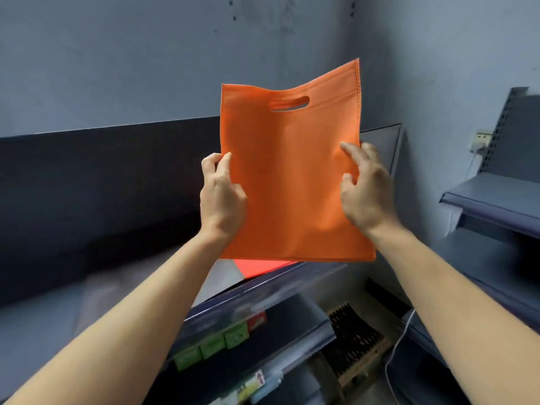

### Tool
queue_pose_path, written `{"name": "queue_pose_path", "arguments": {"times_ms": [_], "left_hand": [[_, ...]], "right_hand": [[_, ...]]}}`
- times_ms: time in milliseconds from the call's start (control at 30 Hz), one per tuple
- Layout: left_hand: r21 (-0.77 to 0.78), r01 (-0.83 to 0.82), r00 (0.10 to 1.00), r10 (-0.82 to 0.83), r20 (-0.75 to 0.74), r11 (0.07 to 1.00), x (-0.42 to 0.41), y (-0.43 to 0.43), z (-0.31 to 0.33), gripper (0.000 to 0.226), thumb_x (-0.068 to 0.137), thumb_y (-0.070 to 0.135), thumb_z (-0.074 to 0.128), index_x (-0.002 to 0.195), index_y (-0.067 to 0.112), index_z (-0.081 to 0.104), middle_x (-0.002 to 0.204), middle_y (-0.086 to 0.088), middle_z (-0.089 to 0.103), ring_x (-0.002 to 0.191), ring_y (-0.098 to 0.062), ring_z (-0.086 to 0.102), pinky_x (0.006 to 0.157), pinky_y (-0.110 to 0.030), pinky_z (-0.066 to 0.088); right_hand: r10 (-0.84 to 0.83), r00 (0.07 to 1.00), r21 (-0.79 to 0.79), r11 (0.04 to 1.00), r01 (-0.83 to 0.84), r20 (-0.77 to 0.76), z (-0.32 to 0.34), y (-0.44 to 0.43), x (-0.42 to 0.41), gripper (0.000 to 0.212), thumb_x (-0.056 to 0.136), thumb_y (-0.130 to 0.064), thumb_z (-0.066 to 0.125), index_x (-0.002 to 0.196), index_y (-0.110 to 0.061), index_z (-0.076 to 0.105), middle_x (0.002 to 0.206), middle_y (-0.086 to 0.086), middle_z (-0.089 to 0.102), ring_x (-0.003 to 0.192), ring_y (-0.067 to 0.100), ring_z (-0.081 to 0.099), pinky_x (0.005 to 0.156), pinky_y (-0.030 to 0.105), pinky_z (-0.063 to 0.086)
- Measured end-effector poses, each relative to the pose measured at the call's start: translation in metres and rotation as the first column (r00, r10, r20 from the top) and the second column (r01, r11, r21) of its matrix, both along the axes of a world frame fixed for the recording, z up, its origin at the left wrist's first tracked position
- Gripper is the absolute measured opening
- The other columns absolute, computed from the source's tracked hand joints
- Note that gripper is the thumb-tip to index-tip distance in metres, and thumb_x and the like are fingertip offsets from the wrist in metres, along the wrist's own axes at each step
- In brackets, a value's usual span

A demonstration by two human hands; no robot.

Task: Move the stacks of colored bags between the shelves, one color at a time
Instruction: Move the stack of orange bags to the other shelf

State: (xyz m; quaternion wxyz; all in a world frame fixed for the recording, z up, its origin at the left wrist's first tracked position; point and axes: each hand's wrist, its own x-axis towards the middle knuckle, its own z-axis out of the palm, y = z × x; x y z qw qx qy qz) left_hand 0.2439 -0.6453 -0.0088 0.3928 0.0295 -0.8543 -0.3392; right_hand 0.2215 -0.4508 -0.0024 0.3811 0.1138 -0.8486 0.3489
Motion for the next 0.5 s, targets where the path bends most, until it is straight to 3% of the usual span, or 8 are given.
{"name": "queue_pose_path", "arguments": {"times_ms": [200,500], "left_hand": [[0.02,-0.195,0.981,0.195,0.026,0.981,0.05,-0.105,0.001,0.053,0.087,-0.006,0.039,0.139,0.001,0.038,0.14,-0.01,0.034,0.11,-0.03,0.052,0.097,-0.032,0.039],[0.056,-0.462,0.882,0.453,0.127,0.885,0.118,-0.192,-0.009,0.052,0.088,-0.006,0.038,0.14,0.001,0.036,0.138,-0.008,0.034,0.111,-0.028,0.052,0.094,-0.027,0.039]], "right_hand": [[0.197,0.979,0.025,0.98,-0.199,0.046,0.0,-0.112,0.007,0.054,0.085,0.007,0.044,0.136,-0.009,0.046,0.146,0.016,0.037,0.136,0.024,0.034,0.107,0.018,0.019],[0.52,0.844,0.019,0.85,-0.527,0.133,-0.007,-0.219,0.025,0.054,0.084,0.007,0.045,0.136,-0.009,0.047,0.143,0.005,0.04,0.127,0.02,0.044,0.104,0.018,0.026]]}}
